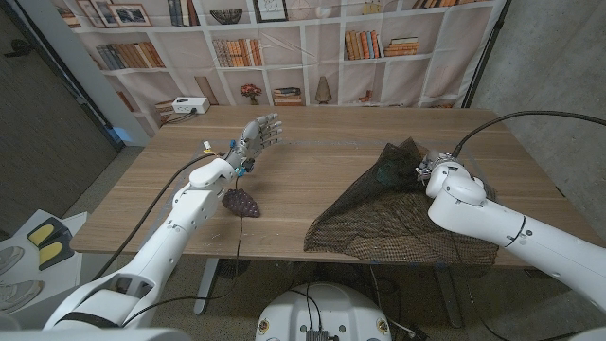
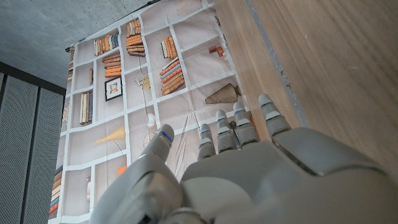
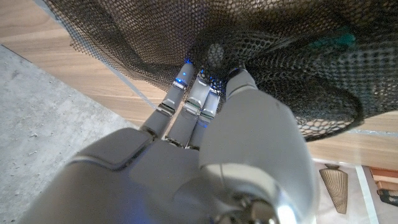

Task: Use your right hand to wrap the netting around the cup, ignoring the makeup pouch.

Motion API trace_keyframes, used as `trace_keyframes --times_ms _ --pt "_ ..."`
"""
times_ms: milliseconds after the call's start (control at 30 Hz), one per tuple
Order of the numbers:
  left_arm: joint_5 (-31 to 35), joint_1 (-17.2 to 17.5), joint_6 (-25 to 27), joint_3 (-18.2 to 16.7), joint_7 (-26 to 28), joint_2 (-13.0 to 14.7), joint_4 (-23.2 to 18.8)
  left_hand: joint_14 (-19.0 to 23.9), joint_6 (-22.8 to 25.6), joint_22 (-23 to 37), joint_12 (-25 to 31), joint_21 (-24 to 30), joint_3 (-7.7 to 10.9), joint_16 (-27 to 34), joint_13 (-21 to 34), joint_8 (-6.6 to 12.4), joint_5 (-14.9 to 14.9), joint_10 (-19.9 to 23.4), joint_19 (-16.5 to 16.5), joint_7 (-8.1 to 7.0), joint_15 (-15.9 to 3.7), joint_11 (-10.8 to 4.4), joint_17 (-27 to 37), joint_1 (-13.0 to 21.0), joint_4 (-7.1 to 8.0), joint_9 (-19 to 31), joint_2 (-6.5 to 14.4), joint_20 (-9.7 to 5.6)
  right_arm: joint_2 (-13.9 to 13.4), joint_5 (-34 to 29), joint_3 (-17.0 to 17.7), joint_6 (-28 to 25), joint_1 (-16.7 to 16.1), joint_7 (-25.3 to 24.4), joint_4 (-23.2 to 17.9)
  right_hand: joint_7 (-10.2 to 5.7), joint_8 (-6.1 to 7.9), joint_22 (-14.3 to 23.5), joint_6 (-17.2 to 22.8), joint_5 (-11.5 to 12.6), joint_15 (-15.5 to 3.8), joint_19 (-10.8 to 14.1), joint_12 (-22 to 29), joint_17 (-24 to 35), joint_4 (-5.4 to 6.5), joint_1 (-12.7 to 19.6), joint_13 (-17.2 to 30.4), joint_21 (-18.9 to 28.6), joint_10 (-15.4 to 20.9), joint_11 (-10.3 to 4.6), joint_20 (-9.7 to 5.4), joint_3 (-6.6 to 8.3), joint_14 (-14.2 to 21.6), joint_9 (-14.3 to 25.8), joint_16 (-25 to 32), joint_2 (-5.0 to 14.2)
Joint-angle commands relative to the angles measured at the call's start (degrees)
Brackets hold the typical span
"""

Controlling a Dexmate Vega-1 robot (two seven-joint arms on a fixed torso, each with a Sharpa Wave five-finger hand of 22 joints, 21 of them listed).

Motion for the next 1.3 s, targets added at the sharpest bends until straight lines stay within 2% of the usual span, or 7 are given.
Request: trace_keyframes --times_ms 33,300,533,667,767,867,1300 --pt "0.39 -1.3 -0.56 0.32 -1.15 -0.51 1.87 0.39 0.02 0.29 -0.21 0.07 0.59 -0.07 0.14 0.1 -0.12 0.28 0.07 0.05 0.16 -0.14 0.22 -0.51 -0.05 0.19 0.08 0.15 5.41 -27.22 -0.73 -1.07 2.26 39.38 7.25 -0.41 -4.2 -1.33 -4.06 -0.04 -2.7 -2.11 -2.44 -3.05 1.43 -5.05 -2.49 -1.22 -4.06 1.22 0.91 -1.16 -4.13 -3.61 -5.57 -2.23" --pt "0.41 -1.71 -0.88 0.29 -1.65 -0.67 2.69 0.39 0.02 0.29 -0.21 0.05 0.6 -0.07 0.14 0.1 -0.13 0.3 0.05 0.03 0.1 -0.06 0.22 -0.54 -0.07 0.19 0.04 0.15 7.78 -43.22 3.69 -1.07 -1.23 50.94 7.35 -0.57 -11.41 -1.68 -11.5 1.17 -1.84 -5.41 -7.02 -5.56 2.12 -7.34 -5.79 -3.37 -12.17 1.51 1.1 -1.99 -10.69 -7.91 -11.57 -3.21" --pt "0.39 -2.05 -1.34 0.39 -2.12 -1.08 3.65 0.31 0.03 0.29 -0.22 0.04 0.61 -0.11 0.15 0.1 -0.13 0.29 0.03 -0.01 0.09 -0.06 0.21 -0.57 -0.09 0.19 0.0 0.15 8.86 -56.49 7.95 -1.07 -5.65 56.74 4.37 -1.21 -15.19 -1.71 -16.43 2.07 -2.41 -5.96 -9.15 -6.06 0.91 -5.63 -7.04 -4.1 -16.1 0.83 0.94 -0.73 -12.92 -9.33 -13.36 -2.29" --pt "0.43 -2.44 -1.7 0.54 -2.53 -1.38 4.41 0.36 0.01 0.29 -0.22 0.03 0.62 -0.1 0.15 0.1 -0.13 0.31 0.02 -0.06 0.06 0.09 0.21 -0.59 -0.11 0.19 -0.03 0.16 10.49 -63.21 11.5 0.28 -8.98 59.73 2.53 -0.78 -16.36 -1.71 -17.57 2.05 -2.19 -5.91 -9.94 -6.03 1.62 -7.21 -7.48 -4.3 -17.48 1.03 1.16 -1.36 -13.82 -9.74 -13.78 -2.68" --pt "0.39 -2.81 -1.98 0.63 -2.95 -1.64 5.09 0.36 0.0 0.29 -0.22 0.02 0.62 -0.1 0.15 0.09 -0.13 0.32 0.02 -0.04 0.03 -0.01 0.21 -0.6 -0.12 0.19 -0.03 0.16 13.86 -64.25 16.45 2.83 -13.22 57.43 0.31 -0.2 -18.5 -1.67 -19.22 1.76 -0.62 -6.02 -11.68 -6.72 4.68 -12.88 -8.53 -4.82 -19.92 2.53 2.23 -3.36 -16.49 -10.33 -15.32 -2.94" --pt "0.37 -3.23 -2.31 0.74 -3.48 -1.89 5.98 0.35 0.0 0.29 -0.23 0.02 0.63 -0.1 0.15 0.09 -0.13 0.31 0.01 -0.02 0.04 -0.08 0.21 -0.62 -0.12 0.19 -0.04 0.16 17.58 -65.92 20.18 5.82 -16.45 55.72 -1.13 0.42 -21.73 -1.63 -23.12 1.62 1.97 -8.19 -16.35 -9.53 7.34 -18.29 -10.33 -6.41 -27.54 3.73 4.19 -5.36 -23.88 -10.47 -20.16 -3.4" --pt "-0.18 -4.7 -3.84 0.47 -6.18 -2.63 9.98 0.32 -0.01 0.3 -0.28 0.0 0.69 -0.12 0.15 0.09 -0.12 0.2 0.0 -0.04 0.13 -0.04 0.2 -0.64 -0.16 0.19 -0.05 0.16 45.43 -92.69 35.13 29.96 -21.99 66.63 -0.84 0.5 -23.87 -1.64 -26.36 1.46 3.05 -10.56 -18.9 -11.34 8.59 -21.54 -11.48 -8.02 -30.29 3.58 5.12 -7.12 -26.72 -10.38 -22.29 -4.73"
